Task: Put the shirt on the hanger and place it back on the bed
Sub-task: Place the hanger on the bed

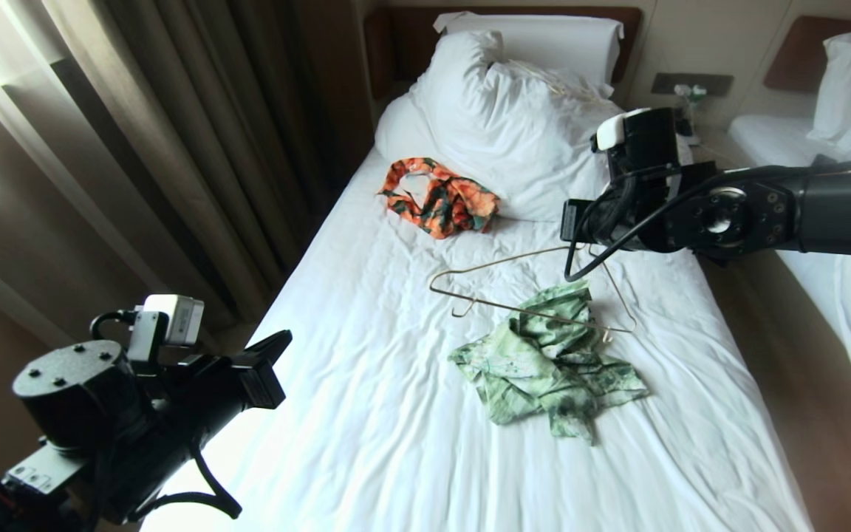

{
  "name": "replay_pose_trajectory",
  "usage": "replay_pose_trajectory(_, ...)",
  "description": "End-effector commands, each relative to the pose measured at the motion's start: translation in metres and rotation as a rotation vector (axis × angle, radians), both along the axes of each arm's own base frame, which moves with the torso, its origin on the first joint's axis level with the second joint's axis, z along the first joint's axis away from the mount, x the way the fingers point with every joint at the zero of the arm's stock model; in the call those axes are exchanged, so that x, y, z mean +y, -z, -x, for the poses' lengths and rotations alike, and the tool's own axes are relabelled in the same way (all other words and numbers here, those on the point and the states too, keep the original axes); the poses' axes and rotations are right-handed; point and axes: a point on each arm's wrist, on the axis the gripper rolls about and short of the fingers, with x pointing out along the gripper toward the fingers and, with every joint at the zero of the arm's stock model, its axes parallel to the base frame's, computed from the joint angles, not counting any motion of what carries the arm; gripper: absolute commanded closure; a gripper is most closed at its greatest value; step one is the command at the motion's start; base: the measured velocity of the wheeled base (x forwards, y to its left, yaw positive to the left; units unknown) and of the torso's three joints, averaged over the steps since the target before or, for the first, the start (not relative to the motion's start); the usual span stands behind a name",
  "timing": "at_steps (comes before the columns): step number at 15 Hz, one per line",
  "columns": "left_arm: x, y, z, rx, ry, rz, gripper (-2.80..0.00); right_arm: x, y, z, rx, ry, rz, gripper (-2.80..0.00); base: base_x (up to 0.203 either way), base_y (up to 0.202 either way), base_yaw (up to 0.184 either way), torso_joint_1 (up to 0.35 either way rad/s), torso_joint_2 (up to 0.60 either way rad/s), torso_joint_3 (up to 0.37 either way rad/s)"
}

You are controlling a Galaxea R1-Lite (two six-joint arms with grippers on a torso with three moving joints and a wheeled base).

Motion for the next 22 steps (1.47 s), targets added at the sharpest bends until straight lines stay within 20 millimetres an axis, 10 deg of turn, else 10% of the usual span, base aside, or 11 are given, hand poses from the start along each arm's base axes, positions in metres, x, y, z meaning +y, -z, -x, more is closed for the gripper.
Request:
replay_pose_trajectory(1, 0.001, -0.003, 0.002, -0.016, -0.002, 0.008, 0.0, -0.008, 0.036, -0.018, 0.104, 0.036, 0.067, 0.0, 0.0, 0.0, 0.0, 0.0, 0.0, 0.0)
replay_pose_trajectory(11, 0.013, 0.011, 0.023, 0.045, 0.0, 0.02, 0.0, -0.012, 0.144, -0.081, 0.223, 0.016, 0.377, 0.0, 0.0, 0.0, 0.0, 0.0, 0.0, 0.0)
replay_pose_trajectory(12, 0.013, 0.012, 0.023, 0.054, -0.003, 0.024, 0.0, -0.009, 0.15, -0.088, 0.216, 0.014, 0.406, -2.6, 0.0, 0.0, 0.0, 0.0, 0.0, 0.0)
replay_pose_trajectory(22, 0.017, 0.005, 0.04, 0.023, 0.001, 0.04, 0.0, -0.01, 0.155, -0.084, 0.195, 0.043, 0.509, -2.8, 0.0, 0.0, 0.0, 0.0, 0.0, 0.0)
